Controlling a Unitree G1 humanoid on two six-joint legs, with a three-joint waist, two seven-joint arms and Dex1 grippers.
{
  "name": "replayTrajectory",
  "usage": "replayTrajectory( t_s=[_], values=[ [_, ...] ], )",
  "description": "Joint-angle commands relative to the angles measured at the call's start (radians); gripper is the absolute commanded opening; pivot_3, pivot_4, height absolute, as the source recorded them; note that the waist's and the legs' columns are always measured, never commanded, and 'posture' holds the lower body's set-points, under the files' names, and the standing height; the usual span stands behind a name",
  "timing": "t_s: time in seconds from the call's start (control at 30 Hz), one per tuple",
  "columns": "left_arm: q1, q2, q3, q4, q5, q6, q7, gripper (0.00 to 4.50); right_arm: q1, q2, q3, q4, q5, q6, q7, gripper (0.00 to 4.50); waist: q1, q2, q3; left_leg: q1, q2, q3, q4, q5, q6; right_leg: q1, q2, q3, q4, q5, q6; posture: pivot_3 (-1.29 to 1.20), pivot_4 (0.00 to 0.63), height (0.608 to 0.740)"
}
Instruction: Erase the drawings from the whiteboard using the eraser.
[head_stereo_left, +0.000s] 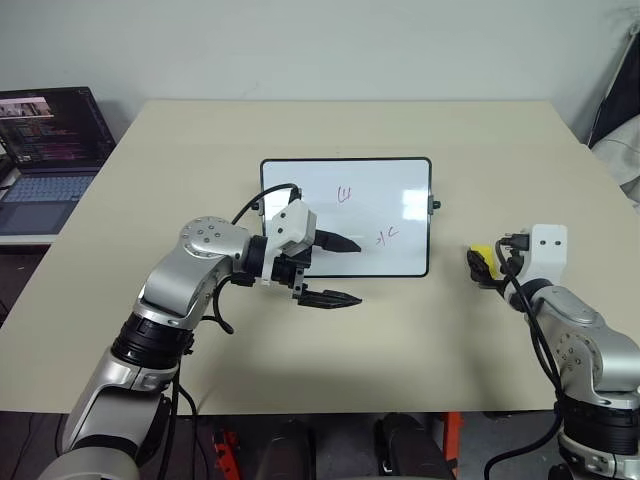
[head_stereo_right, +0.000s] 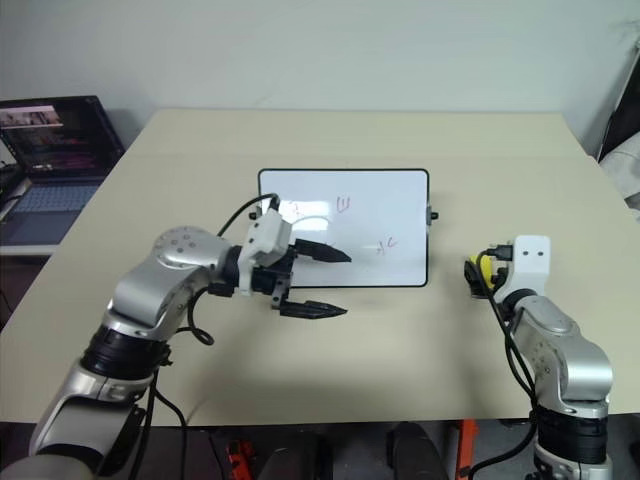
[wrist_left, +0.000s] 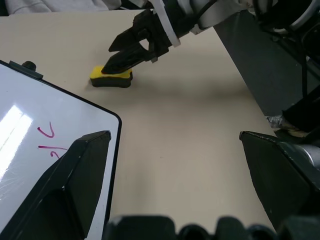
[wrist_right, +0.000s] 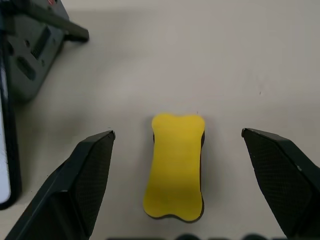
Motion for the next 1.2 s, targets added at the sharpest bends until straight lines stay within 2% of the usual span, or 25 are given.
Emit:
replayTrajectory(
  t_s=[0.03,0.27,0.3,0.4,0.6,0.63,0.8,0.93,1.07,1.2],
  values=[
    [-0.013,0.003,0.013,-0.029,-0.009,0.001,-0.012,4.50,-0.017,0.019,0.007,-0.007,-0.011,-0.039,0.005,4.46,-0.001,0.000,0.000,0.000,0.000,0.000,0.000,0.000,0.000,0.000,0.000,0.000,0.000,0.000,0.000,0.00,0.150,0.740],
    [0.009,0.013,0.023,-0.049,-0.011,0.013,0.001,4.50,-0.022,0.044,0.028,0.060,-0.055,-0.106,0.005,4.46,0.000,0.000,0.000,0.000,0.000,0.000,0.001,0.000,0.000,0.000,0.000,0.000,0.001,0.000,0.000,0.00,0.150,0.740],
    [0.015,0.016,0.026,-0.052,-0.012,0.015,0.003,4.50,-0.024,0.046,0.030,0.073,-0.063,-0.116,0.004,4.30,0.000,0.000,0.000,0.000,0.000,0.000,0.001,0.000,0.000,0.000,0.000,0.000,0.001,0.000,0.000,0.00,0.150,0.740],
    [0.034,0.024,0.032,-0.060,-0.013,0.018,0.008,4.50,-0.030,0.053,0.026,0.107,-0.082,-0.155,-0.002,3.56,-0.001,0.000,0.000,0.000,0.000,0.000,0.000,0.000,0.000,-0.001,0.000,0.001,0.001,0.000,0.000,0.00,0.150,0.740],
    [0.063,0.030,0.035,-0.075,-0.012,0.019,0.020,4.50,-0.035,0.061,0.025,0.136,-0.099,-0.184,0.002,1.33,0.000,0.000,0.000,0.000,0.000,0.000,0.001,0.000,0.000,-0.002,0.000,0.001,0.002,0.000,0.000,0.00,0.150,0.740],
    [0.074,0.032,0.038,-0.077,-0.013,0.021,0.025,4.50,-0.036,0.062,0.026,0.139,-0.100,-0.185,0.003,1.12,-0.001,0.000,0.000,0.000,0.000,0.000,0.001,0.000,0.000,-0.002,0.000,0.001,0.002,0.000,0.000,0.00,0.150,0.740],
    [0.158,0.051,0.074,-0.122,-0.026,0.051,0.074,4.50,-0.026,0.058,0.032,0.111,-0.099,-0.180,0.015,1.09,-0.002,0.000,0.000,0.000,0.001,0.000,0.000,0.000,0.000,-0.002,0.000,0.001,0.002,0.000,0.000,0.00,0.150,0.740],
    [0.306,0.081,0.177,-0.220,-0.078,0.115,0.154,4.50,0.024,0.031,0.051,-0.019,-0.083,-0.183,0.074,1.09,-0.002,0.000,0.000,-0.001,0.001,0.000,0.000,0.000,0.000,-0.003,-0.001,0.002,0.002,0.000,0.000,0.00,0.150,0.740],
    [0.478,0.121,0.253,-0.312,-0.083,0.128,0.210,4.50,0.146,-0.041,0.131,-0.213,-0.072,-0.243,0.210,1.09,0.000,0.000,0.000,-0.003,0.002,-0.001,0.000,0.000,0.000,-0.004,-0.003,0.001,0.001,0.000,0.000,0.00,0.150,0.740],
    [0.488,0.104,0.251,-0.324,-0.060,0.118,0.273,4.50,0.191,-0.102,0.256,-0.321,-0.071,-0.294,0.326,1.09,0.005,0.000,0.000,-0.003,0.001,-0.002,0.002,0.000,0.000,-0.003,-0.003,0.000,0.001,0.000,0.000,0.00,0.150,0.740]
  ],
)
